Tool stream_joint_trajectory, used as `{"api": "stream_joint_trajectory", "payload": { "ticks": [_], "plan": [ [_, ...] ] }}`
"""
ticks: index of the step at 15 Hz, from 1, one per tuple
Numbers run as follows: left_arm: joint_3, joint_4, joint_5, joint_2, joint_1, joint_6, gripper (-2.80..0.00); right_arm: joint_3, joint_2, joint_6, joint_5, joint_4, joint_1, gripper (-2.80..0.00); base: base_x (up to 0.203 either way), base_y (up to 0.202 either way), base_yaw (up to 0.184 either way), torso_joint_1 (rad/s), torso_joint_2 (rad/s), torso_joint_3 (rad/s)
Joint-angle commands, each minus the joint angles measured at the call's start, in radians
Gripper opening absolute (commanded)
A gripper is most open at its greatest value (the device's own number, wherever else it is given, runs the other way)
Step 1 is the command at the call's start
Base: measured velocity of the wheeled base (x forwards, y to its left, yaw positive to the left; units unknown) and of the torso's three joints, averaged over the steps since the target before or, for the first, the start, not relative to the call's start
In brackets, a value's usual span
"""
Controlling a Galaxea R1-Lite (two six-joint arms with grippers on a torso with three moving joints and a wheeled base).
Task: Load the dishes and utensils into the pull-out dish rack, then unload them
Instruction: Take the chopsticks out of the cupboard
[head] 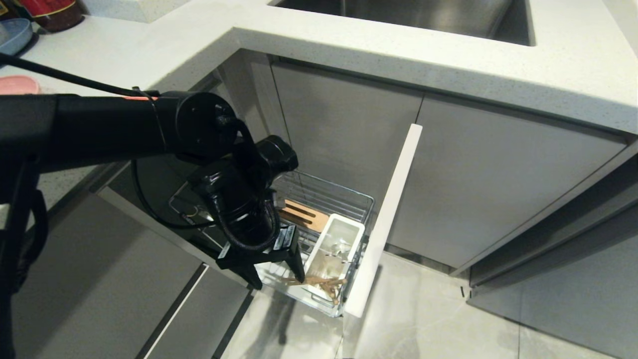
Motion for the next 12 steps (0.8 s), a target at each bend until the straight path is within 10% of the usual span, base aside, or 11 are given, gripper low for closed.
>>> {"api": "stream_joint_trajectory", "payload": {
  "ticks": [1, 12],
  "plan": [
    [-0.010, 0.022, -0.025, 0.056, 0.010, 0.009, 0.00, 0.000, -0.004, 0.000, 0.000, -0.001, 0.000, -2.80, 0.000, 0.000, 0.000, 0.000, 0.00, 0.000],
    [-0.084, 0.094, -0.120, 0.186, 0.044, 0.065, 0.00, 0.000, -0.004, 0.000, 0.000, -0.001, 0.000, -2.80, 0.000, 0.000, 0.000, 0.000, 0.00, 0.000]
  ]
}}
